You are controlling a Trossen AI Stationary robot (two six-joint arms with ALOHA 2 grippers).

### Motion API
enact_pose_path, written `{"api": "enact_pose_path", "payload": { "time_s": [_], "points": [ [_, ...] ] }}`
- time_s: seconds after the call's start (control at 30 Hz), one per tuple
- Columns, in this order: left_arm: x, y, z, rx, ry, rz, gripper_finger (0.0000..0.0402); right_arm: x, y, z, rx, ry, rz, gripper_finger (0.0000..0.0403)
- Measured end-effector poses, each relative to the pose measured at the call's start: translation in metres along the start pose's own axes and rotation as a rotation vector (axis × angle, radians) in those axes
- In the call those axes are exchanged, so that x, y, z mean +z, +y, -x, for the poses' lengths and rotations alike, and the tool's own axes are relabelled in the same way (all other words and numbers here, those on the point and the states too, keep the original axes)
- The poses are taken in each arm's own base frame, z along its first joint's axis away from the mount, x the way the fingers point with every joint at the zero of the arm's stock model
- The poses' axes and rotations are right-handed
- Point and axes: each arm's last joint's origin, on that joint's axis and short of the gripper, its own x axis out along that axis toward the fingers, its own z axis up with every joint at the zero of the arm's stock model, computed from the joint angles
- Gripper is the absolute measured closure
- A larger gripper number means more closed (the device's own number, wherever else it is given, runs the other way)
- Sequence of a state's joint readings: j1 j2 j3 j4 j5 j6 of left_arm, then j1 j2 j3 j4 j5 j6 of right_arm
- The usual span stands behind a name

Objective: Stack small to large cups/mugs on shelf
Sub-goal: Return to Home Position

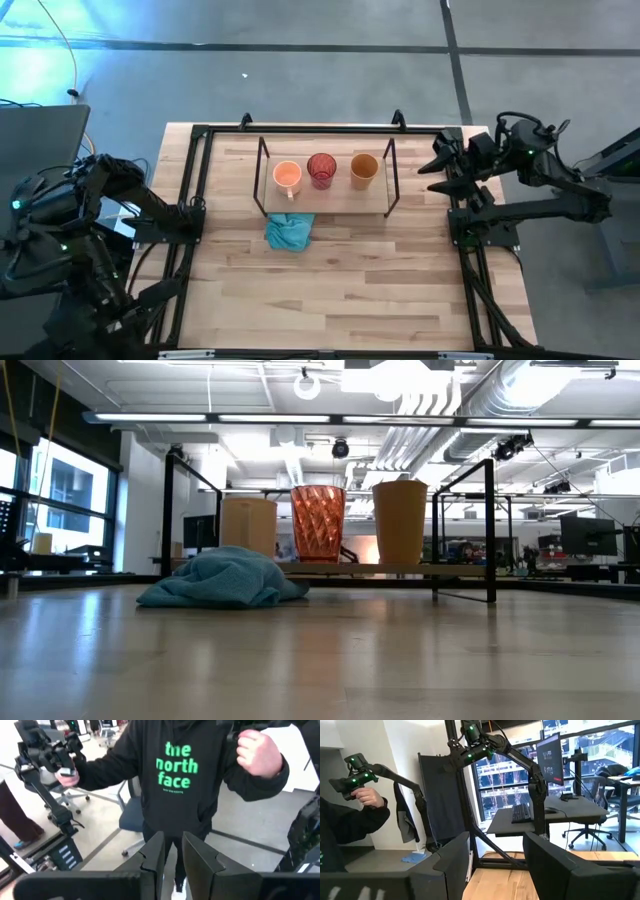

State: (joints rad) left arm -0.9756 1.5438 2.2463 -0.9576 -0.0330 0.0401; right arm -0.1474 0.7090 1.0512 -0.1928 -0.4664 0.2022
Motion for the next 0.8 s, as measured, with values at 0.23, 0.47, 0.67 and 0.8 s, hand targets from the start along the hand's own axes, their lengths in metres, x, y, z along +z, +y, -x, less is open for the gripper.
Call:
{"api": "enact_pose_path", "payload": {
  "time_s": [0.23,0.47,0.67,0.8],
  "points": [
    [0.002,0.001,0.012,0.018,-0.064,-0.066,0.0346,0.004,0.001,0.001,0.009,-0.041,0.014,0.0226],
    [-0.02,0.033,0.015,0.202,-0.135,-0.053,0.0346,0.004,0.001,-0.001,0.008,-0.039,0.014,0.0226],
    [-0.047,0.065,0.041,0.289,-0.296,-0.05,0.0346,0.004,-0.001,-0.003,0.008,-0.038,0.02,0.0226],
    [-0.064,0.075,0.066,0.393,-0.369,-0.058,0.0346,0.003,-0.002,-0.005,0.006,-0.032,0.017,0.0226]
  ]
}}
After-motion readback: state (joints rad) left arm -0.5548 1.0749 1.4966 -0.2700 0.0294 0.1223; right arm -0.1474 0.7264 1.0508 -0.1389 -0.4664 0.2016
